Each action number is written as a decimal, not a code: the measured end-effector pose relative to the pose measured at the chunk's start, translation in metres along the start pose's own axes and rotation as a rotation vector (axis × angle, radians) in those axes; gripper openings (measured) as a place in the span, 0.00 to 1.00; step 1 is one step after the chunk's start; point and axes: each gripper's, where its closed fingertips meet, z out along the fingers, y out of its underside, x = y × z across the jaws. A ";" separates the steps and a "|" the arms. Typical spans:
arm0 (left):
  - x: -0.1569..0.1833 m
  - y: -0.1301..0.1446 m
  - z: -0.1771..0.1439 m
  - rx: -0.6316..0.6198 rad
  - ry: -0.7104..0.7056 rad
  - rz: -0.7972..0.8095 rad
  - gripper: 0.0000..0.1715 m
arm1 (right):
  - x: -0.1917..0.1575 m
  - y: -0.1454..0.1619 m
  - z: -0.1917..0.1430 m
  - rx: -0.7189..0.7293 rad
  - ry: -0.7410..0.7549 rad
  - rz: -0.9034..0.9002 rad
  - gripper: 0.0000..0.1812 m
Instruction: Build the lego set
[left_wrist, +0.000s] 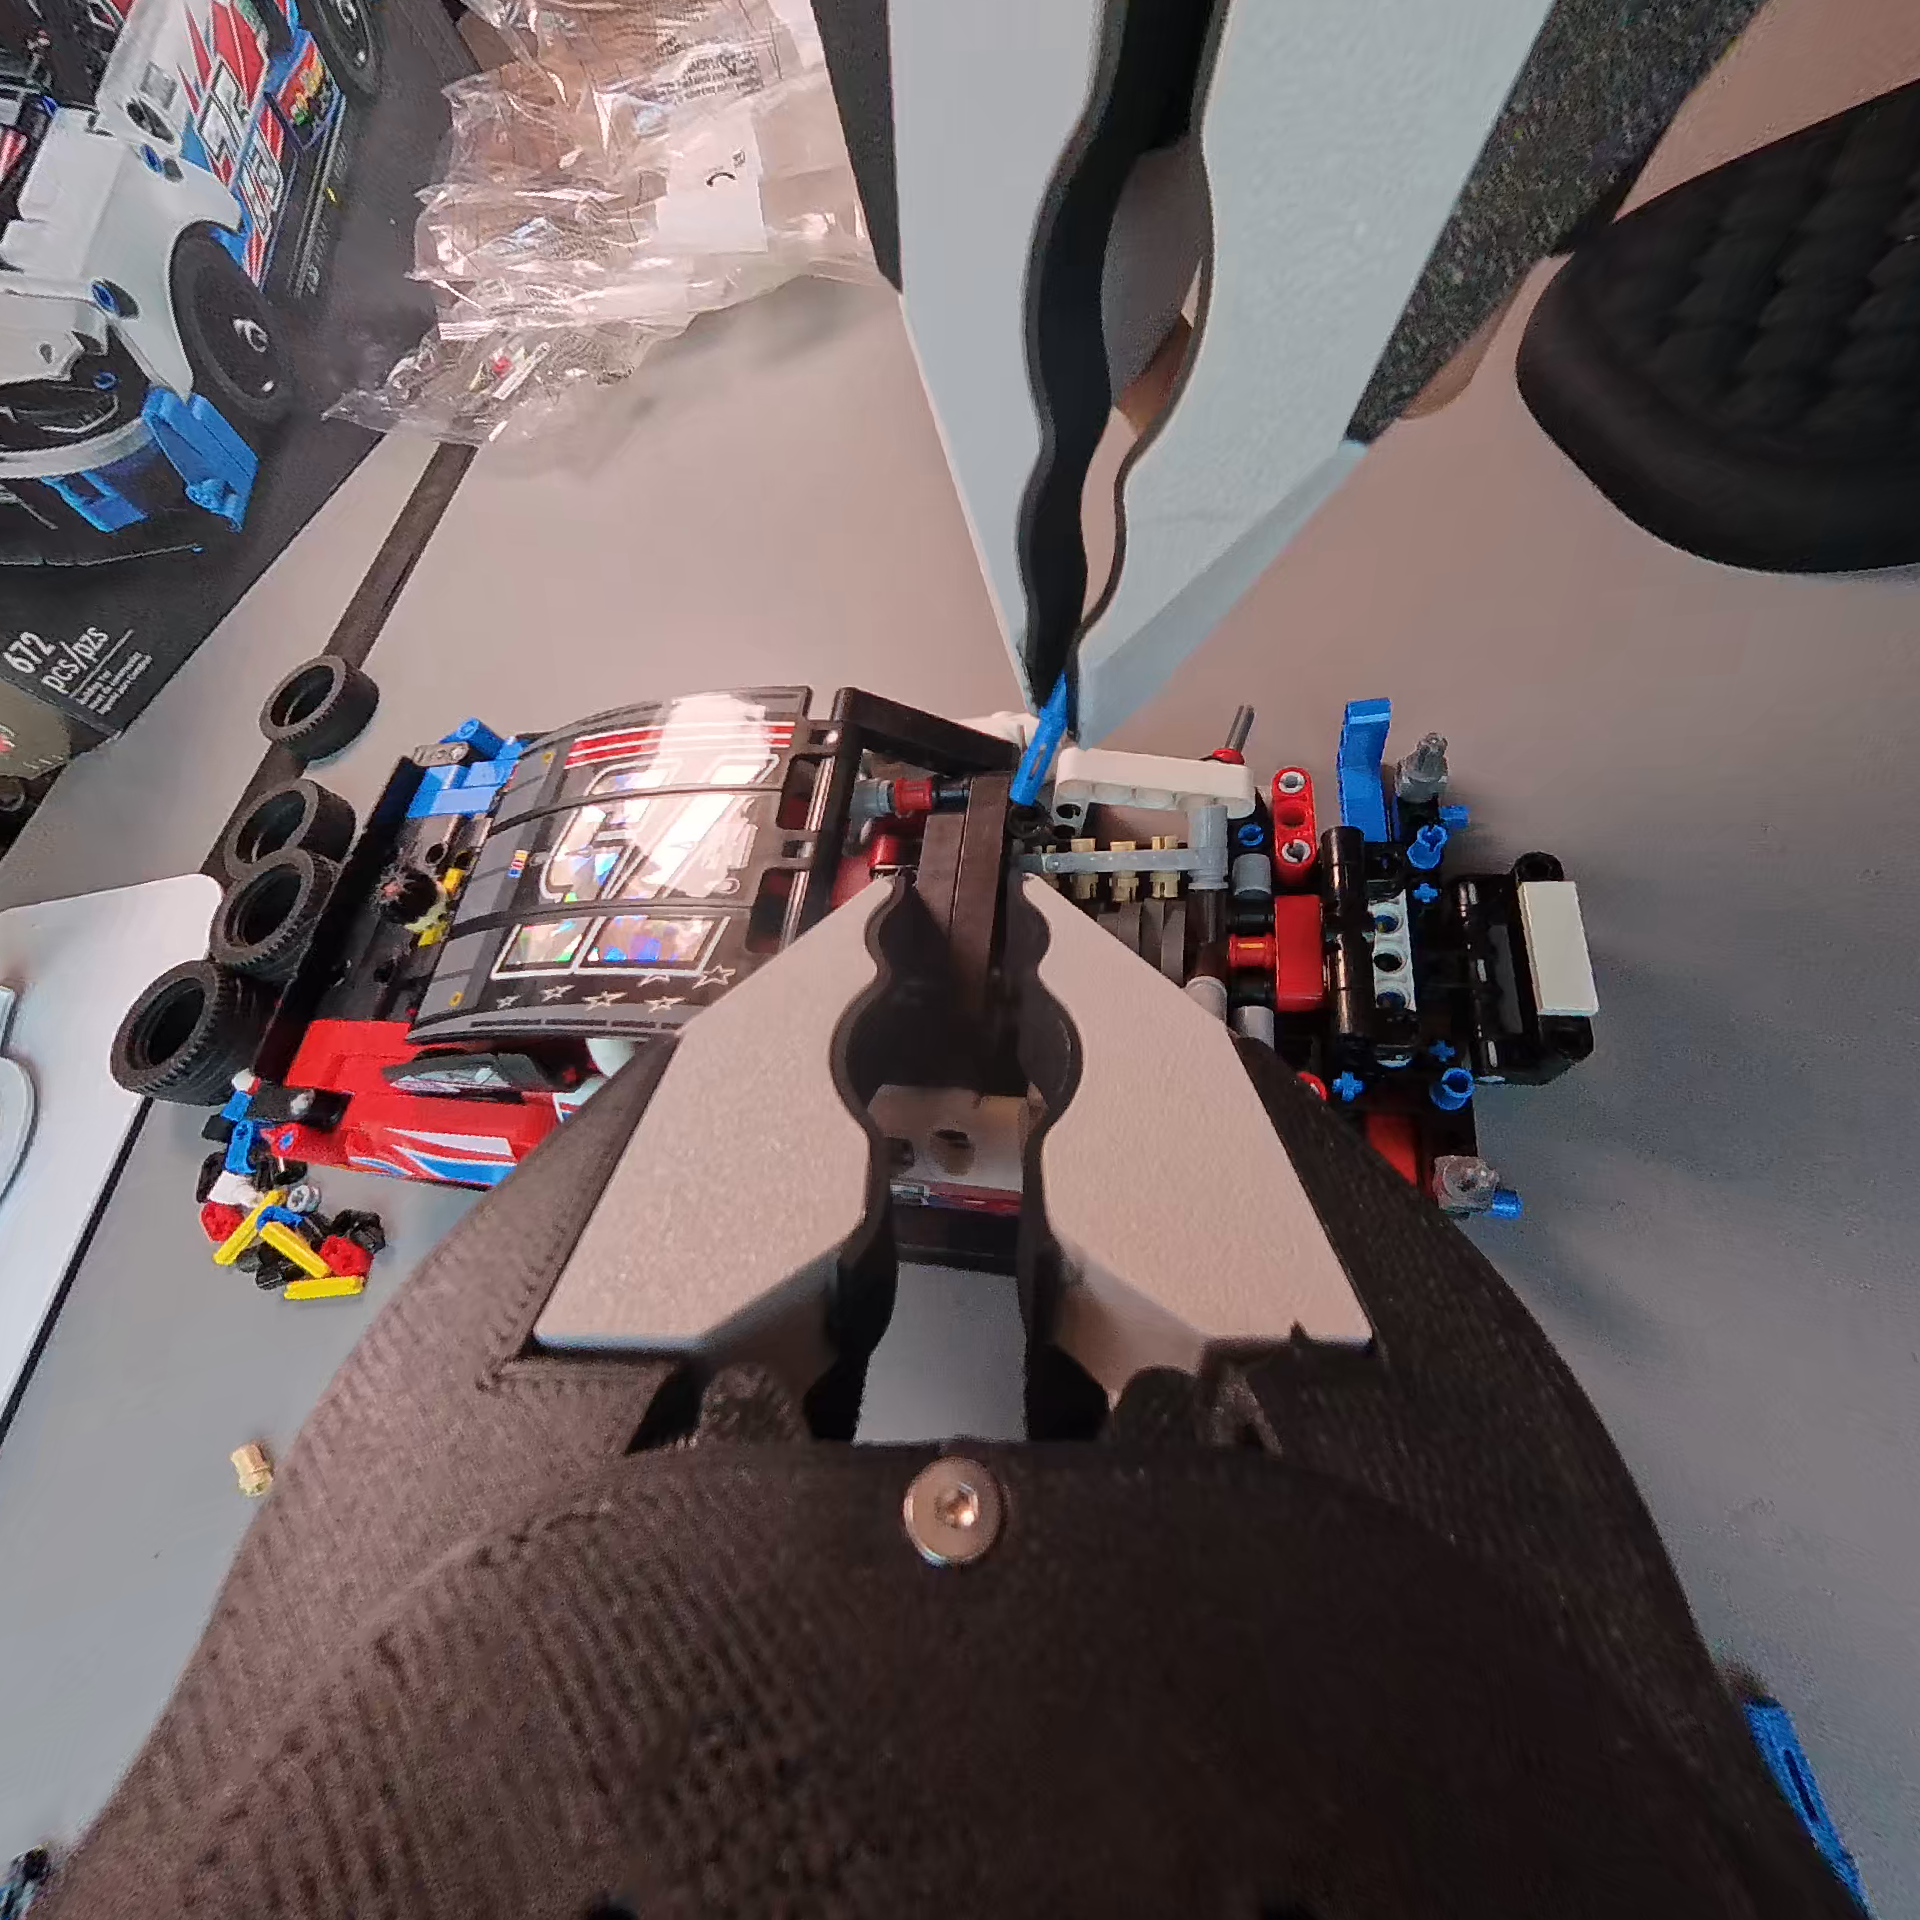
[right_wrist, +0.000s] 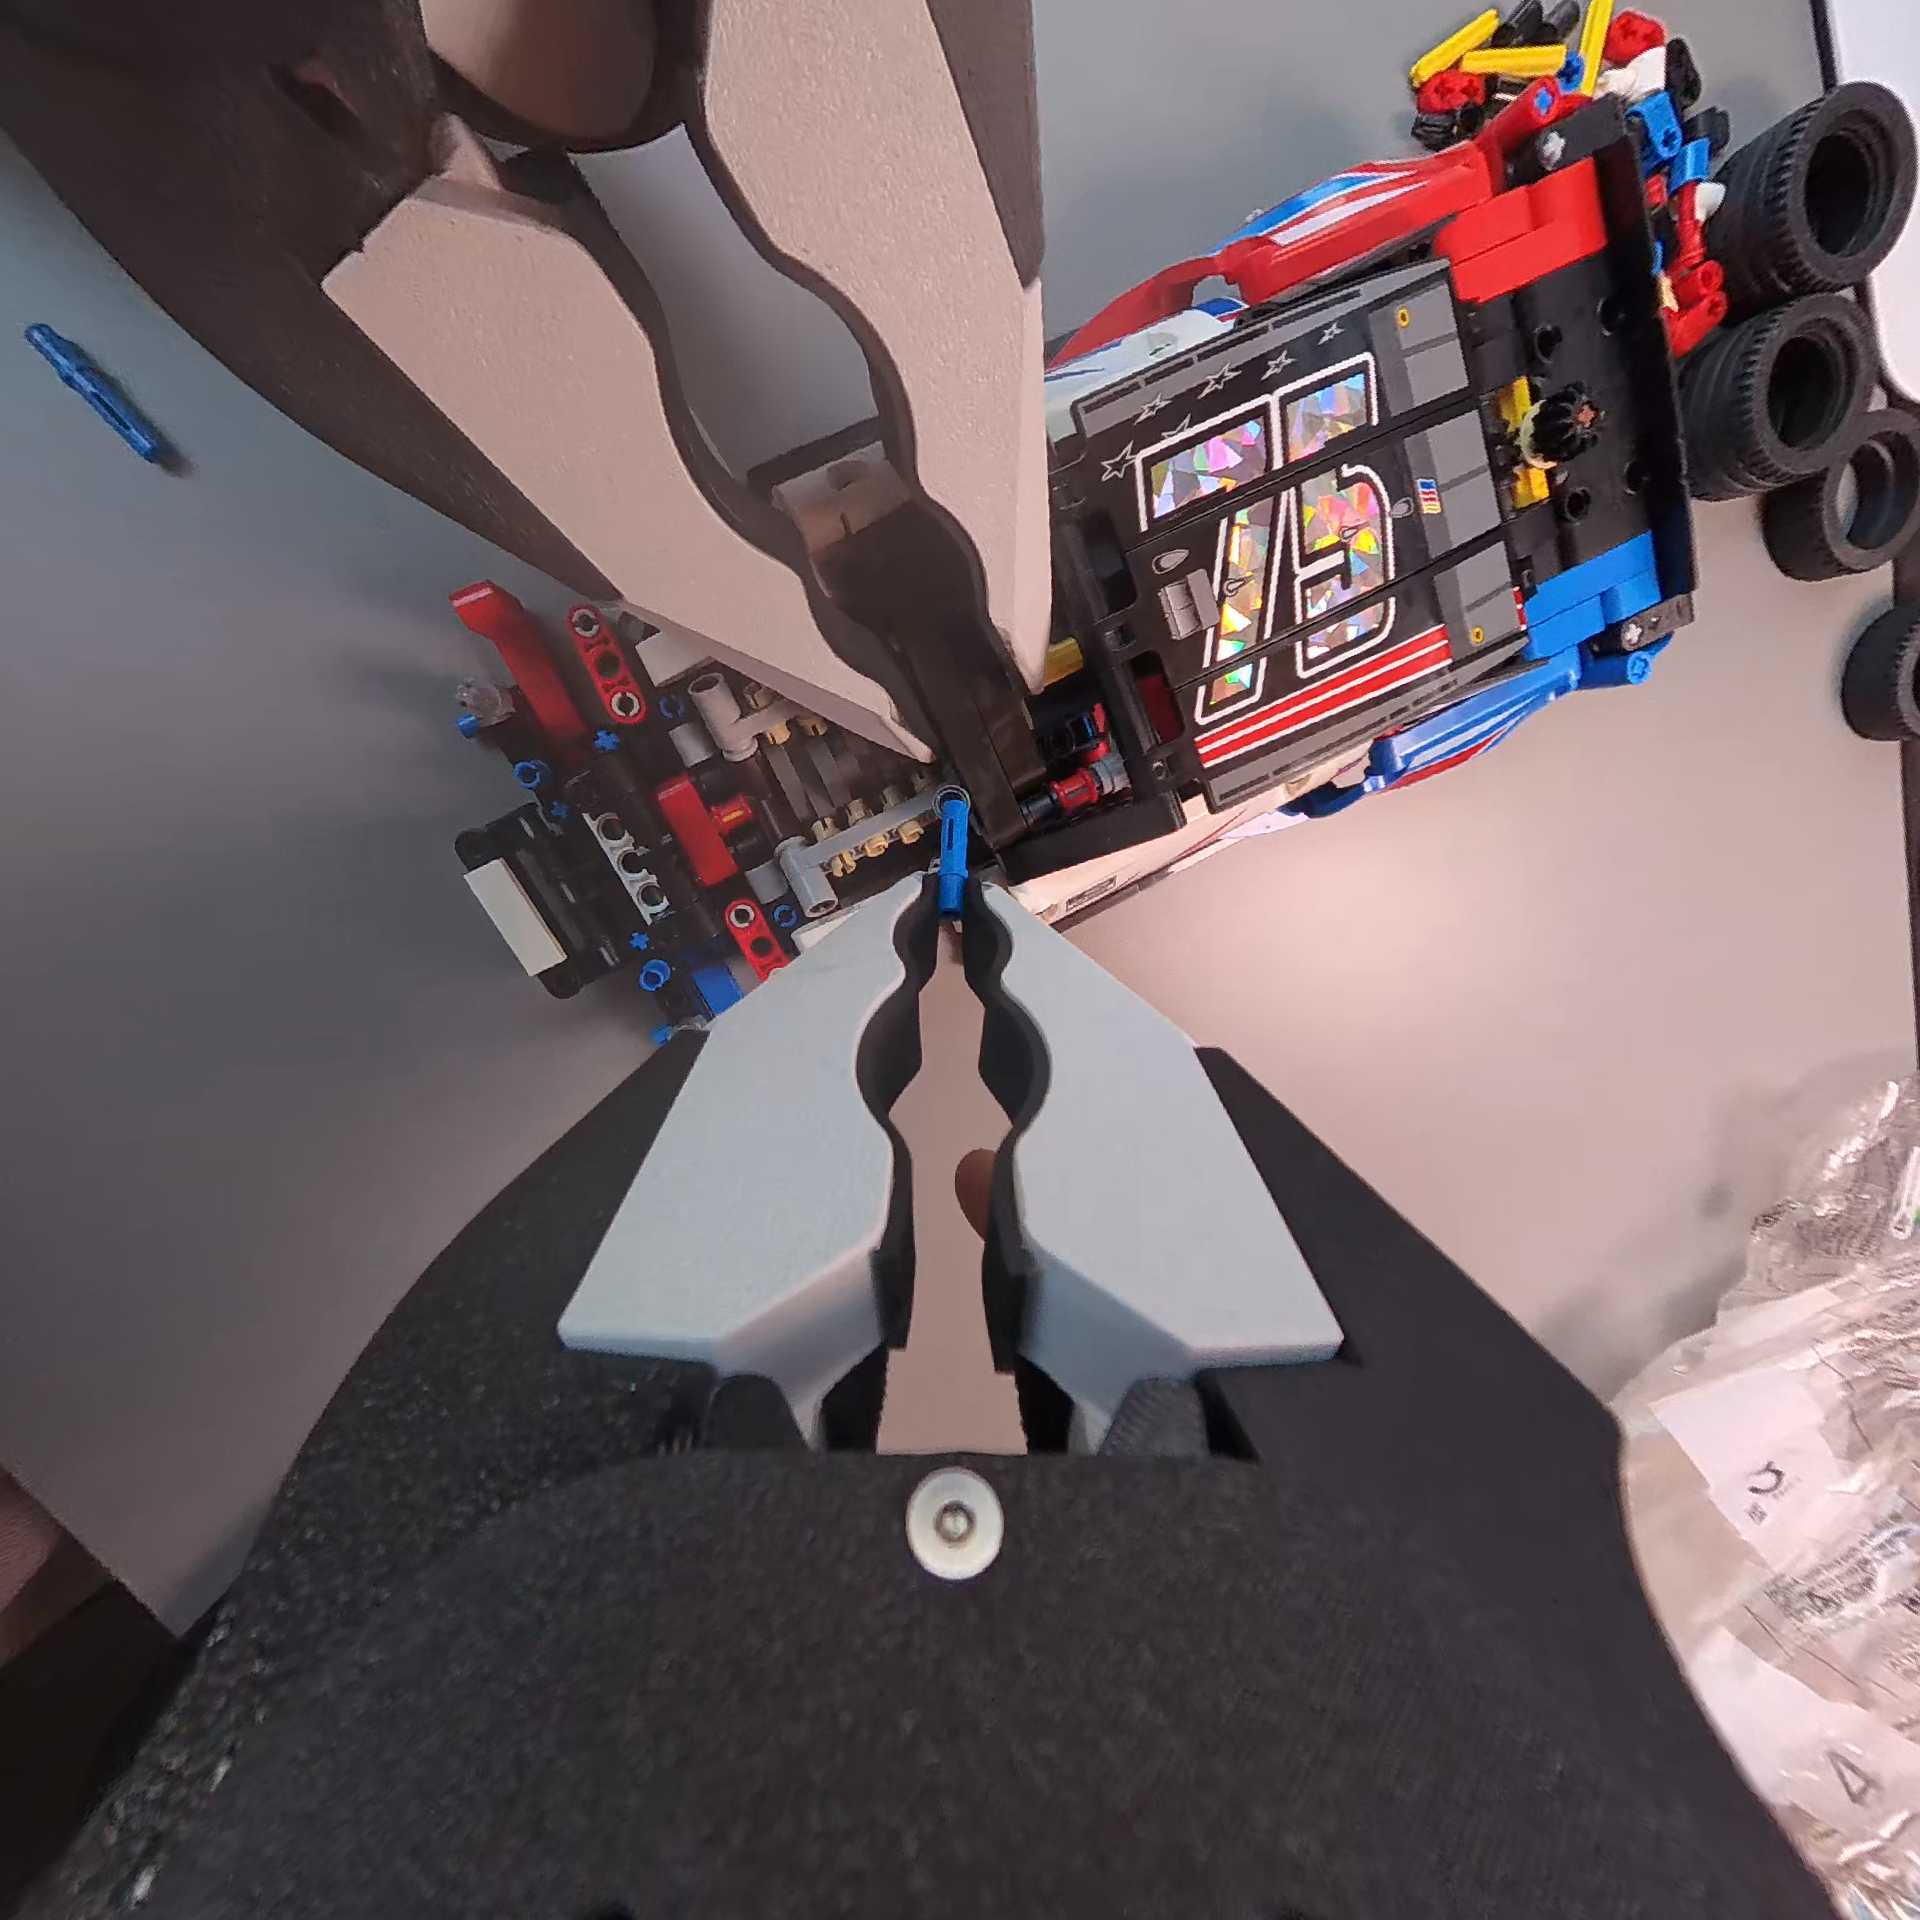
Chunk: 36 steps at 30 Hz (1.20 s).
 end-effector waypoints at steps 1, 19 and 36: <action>0.000 0.000 -0.001 0.002 0.000 0.013 0.10 | 0.002 0.000 -0.002 0.011 0.000 0.017 0.01; 0.011 -0.011 -0.006 0.022 -0.171 0.236 0.10 | 0.051 0.036 -0.029 0.801 0.128 0.464 0.01; 0.012 -0.009 0.009 -0.197 -0.328 0.564 0.07 | 0.046 0.039 -0.049 0.985 0.046 0.556 0.01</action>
